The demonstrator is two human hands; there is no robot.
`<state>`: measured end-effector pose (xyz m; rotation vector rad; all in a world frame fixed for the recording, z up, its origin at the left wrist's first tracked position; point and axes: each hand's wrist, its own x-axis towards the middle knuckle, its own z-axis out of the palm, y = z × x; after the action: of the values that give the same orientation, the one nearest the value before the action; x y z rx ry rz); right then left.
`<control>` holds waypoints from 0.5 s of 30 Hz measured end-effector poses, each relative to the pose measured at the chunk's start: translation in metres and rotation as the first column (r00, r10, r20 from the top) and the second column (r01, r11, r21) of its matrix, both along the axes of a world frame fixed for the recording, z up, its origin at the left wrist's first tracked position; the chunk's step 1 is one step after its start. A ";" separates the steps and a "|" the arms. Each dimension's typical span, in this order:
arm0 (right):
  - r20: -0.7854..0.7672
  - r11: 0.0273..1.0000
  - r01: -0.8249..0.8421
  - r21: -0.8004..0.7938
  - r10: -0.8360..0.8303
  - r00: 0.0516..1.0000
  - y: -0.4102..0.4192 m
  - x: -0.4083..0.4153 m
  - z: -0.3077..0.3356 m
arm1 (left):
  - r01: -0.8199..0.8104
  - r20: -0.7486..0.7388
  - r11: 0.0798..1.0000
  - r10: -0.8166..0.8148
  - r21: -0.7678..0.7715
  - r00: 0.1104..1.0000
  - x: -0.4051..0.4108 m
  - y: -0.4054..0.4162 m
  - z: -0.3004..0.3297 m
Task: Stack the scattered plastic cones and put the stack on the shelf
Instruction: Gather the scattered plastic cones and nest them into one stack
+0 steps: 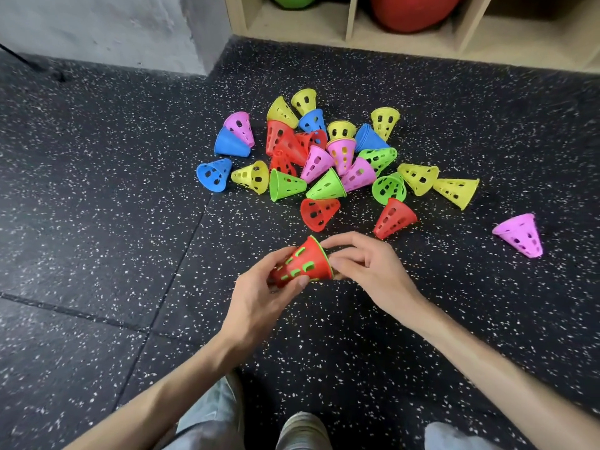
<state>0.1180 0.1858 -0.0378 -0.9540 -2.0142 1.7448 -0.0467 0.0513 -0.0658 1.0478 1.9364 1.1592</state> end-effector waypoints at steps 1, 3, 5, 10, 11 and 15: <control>0.006 1.000 0.005 0.004 -0.005 1.000 0.002 0.002 -0.001 | 0.018 -0.020 1.000 -0.019 -0.008 1.000 -0.001 0.003 0.000; 0.019 1.000 0.012 -0.002 -0.012 1.000 0.005 0.006 -0.001 | 0.055 -0.036 0.998 -0.056 -0.034 0.998 -0.004 0.008 0.000; 0.029 1.000 0.015 -0.009 -0.015 0.999 0.007 0.010 0.001 | 0.108 -0.056 0.991 -0.113 -0.073 0.992 -0.008 0.014 -0.001; 0.071 0.999 -0.036 0.000 0.036 0.997 0.008 0.024 0.008 | 0.219 -0.052 0.968 -0.227 -0.127 0.973 -0.007 0.018 -0.005; 0.081 0.999 -0.042 0.002 0.042 0.996 0.008 0.028 0.009 | 0.217 -0.053 0.969 -0.225 -0.121 0.973 -0.004 0.019 -0.006; 0.117 0.997 -0.034 0.068 0.026 0.993 0.017 0.045 0.010 | 0.210 -0.041 0.973 -0.214 -0.093 0.976 0.011 0.022 -0.014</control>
<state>0.1626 0.2029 -0.0282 -1.0297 -2.1579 1.6572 -0.0354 0.0731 -0.0797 1.2136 1.8442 0.9290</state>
